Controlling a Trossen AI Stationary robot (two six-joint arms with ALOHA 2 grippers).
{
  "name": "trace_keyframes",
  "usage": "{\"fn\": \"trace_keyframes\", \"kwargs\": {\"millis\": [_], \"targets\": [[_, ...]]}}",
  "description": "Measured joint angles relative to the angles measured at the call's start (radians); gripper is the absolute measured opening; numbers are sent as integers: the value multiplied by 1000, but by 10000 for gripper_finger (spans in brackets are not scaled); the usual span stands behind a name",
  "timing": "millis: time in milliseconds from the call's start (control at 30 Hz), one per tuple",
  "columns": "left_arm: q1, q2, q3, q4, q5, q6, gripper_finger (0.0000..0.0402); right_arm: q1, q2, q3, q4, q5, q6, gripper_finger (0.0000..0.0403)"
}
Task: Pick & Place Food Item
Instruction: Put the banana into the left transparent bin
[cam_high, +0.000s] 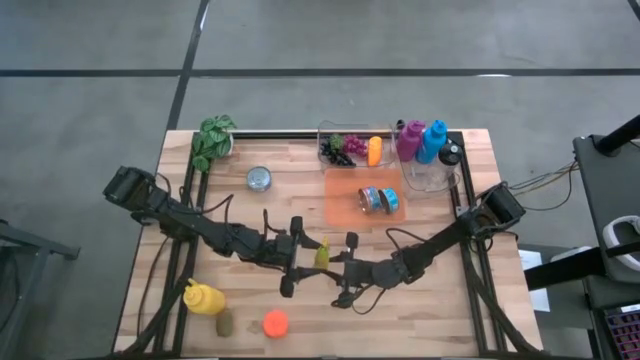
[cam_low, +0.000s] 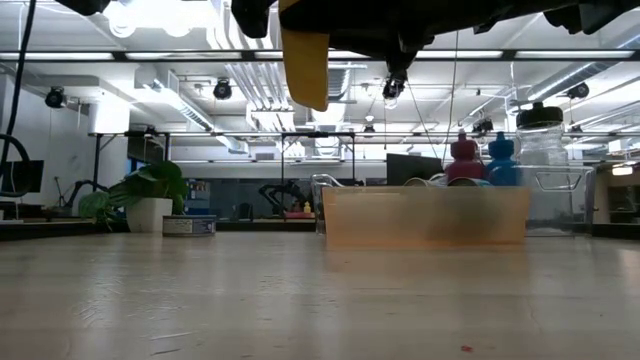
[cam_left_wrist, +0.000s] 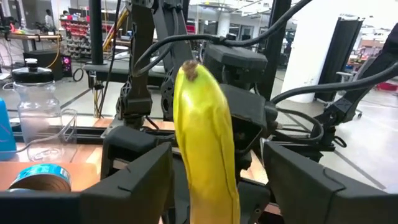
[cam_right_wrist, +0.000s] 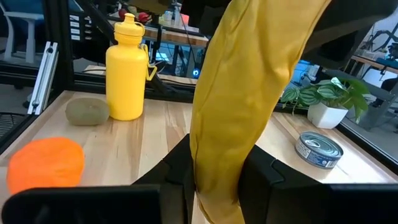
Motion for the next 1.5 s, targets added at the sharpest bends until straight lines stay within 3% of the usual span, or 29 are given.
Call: {"fn": "trace_keyframes", "kwargs": {"millis": [433, 867, 1500], "targets": [[-2, -20, 0, -6, 0, 3, 323, 0, 0, -2, -7, 1, 0, 76], [-3, -94, 0, -81, 0, 76, 348, 1, 1, -5, -10, 1, -1, 76], [-29, -320, 0, -620, 0, 71, 331, -6, -27, -9, -13, 5, -19, 76]]}}
